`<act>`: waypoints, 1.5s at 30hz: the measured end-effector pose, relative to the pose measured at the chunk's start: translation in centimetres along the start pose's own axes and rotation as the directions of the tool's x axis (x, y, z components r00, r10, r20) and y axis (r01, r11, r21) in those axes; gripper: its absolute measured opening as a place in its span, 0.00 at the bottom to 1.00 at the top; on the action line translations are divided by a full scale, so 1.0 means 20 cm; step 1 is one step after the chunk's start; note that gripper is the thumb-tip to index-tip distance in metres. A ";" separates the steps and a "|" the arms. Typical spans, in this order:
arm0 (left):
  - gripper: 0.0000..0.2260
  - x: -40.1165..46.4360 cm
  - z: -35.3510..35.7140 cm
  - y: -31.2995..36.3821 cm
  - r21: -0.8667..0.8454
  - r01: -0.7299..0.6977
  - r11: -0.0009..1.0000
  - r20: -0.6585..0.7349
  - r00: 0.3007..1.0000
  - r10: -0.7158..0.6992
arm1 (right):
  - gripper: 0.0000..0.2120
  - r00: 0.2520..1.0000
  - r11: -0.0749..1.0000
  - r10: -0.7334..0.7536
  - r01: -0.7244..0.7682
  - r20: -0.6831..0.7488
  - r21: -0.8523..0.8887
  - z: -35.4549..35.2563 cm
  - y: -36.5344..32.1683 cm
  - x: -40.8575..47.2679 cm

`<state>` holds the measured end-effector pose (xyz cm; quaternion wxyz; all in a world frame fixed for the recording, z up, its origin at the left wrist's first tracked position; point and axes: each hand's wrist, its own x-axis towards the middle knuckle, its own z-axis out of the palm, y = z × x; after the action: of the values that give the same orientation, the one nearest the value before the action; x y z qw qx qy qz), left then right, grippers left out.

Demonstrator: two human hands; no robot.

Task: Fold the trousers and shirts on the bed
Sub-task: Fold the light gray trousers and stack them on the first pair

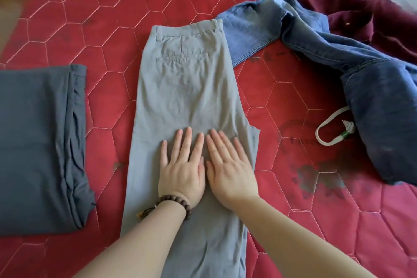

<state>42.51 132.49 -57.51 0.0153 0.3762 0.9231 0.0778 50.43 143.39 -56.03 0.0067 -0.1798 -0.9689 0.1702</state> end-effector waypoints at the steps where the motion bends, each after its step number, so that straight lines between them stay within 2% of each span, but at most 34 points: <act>1: 0.23 0.00 0.00 0.00 -0.001 -0.005 1.000 0.005 1.000 0.005 | 0.26 0.998 0.998 0.057 -0.058 -0.019 -0.038 0.01 0.01 -0.01; 7: 0.24 0.00 -0.03 0.00 -0.012 0.007 1.000 0.101 0.995 -0.005 | 0.28 0.956 0.944 0.294 -0.294 -0.022 -0.148 0.05 -0.08 -0.04; 10: 0.25 -0.04 -0.03 -0.02 0.000 -0.010 1.000 0.151 0.988 0.010 | 0.27 0.931 0.924 0.365 -0.362 -0.003 -0.126 0.08 -0.19 -0.13; 13: 0.25 -0.22 -0.06 -0.06 0.011 -0.044 0.999 0.161 0.986 0.041 | 0.26 0.940 0.937 0.341 -0.339 0.020 -0.085 0.11 -0.30 -0.33; 17: 0.26 -0.52 -0.09 -0.12 0.024 -0.061 0.998 0.189 0.980 0.056 | 0.27 0.938 0.936 0.341 -0.331 0.066 -0.123 0.16 -0.42 -0.62; 23: 0.27 -0.90 -0.11 -0.14 0.021 -0.015 1.000 0.205 0.979 0.011 | 0.26 0.939 0.937 0.337 -0.328 0.064 -0.118 0.25 -0.61 -0.96; 30: 0.27 -1.22 -0.14 -0.10 0.014 0.028 1.000 0.192 0.981 -0.030 | 0.25 0.967 0.965 0.238 -0.225 0.086 -0.134 0.29 -0.66 -1.22; 36: 0.29 -1.40 -0.16 -0.02 0.020 0.097 0.995 0.257 0.961 -0.099 | 0.26 0.968 0.970 0.220 -0.203 0.121 -0.136 0.21 -0.66 -1.43; 41: 0.29 -1.65 -0.23 0.00 -0.014 0.053 0.998 0.303 0.952 -0.047 | 0.28 0.969 0.975 0.216 -0.208 0.119 -0.077 0.12 -0.65 -1.61; 43: 0.29 -1.70 -0.26 -0.03 -0.030 0.125 0.992 0.271 0.956 -0.112 | 0.28 0.960 0.964 0.264 -0.264 0.094 -0.015 0.10 -0.65 -1.64; 45: 0.30 -1.73 -0.31 -0.08 -0.070 0.313 0.947 0.236 0.928 -0.289 | 0.27 0.932 0.931 0.356 -0.360 0.073 0.052 0.08 -0.66 -1.68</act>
<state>65.76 106.40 -52.76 0.1504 0.2352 0.9569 0.0807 77.08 119.51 -51.47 -0.0489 -0.3476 -0.9135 0.2055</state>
